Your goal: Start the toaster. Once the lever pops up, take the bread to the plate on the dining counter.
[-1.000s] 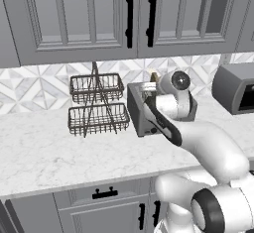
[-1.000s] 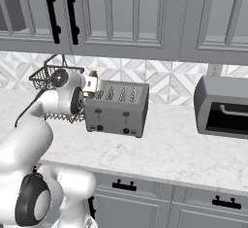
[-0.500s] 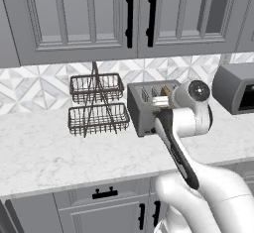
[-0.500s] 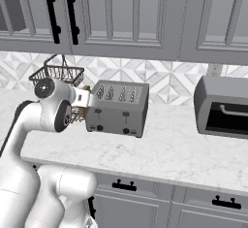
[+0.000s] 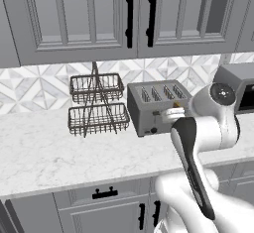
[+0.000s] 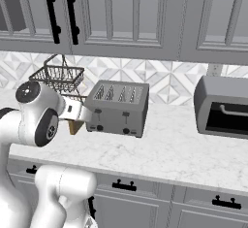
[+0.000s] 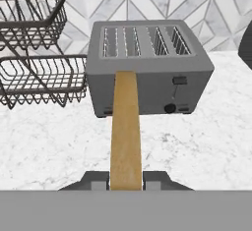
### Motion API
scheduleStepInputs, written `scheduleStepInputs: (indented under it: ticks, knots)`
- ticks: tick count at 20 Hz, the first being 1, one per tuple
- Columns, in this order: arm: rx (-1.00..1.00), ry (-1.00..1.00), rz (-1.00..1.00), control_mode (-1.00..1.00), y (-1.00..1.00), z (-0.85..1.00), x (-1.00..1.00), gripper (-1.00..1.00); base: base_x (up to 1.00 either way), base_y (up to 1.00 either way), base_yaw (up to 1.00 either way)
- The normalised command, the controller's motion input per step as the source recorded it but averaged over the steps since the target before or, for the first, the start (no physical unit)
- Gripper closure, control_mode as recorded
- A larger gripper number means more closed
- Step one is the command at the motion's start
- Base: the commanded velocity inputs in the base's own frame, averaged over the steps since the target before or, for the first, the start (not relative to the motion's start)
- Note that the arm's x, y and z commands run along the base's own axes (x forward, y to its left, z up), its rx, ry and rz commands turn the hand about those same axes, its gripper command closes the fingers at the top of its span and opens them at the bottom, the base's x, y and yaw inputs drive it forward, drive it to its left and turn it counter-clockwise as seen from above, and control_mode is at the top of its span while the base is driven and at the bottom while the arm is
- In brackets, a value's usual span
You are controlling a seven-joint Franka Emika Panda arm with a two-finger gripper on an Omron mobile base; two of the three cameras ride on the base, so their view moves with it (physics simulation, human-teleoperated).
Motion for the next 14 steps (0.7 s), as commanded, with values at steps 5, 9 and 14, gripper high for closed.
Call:
scheduleStepInputs:
  ticks: [5,9,14]
  knots:
    - [0.0,0.0,0.0,-1.0,-0.11,0.0,-0.74,1.0,0.0,0.0,0.0]
    - [0.0,0.0,0.0,-1.0,0.0,0.0,-0.59,1.0,0.0,0.0,0.0]
    - [0.0,-0.02,0.0,-1.0,0.0,0.0,-0.32,1.0,0.0,0.0,0.0]
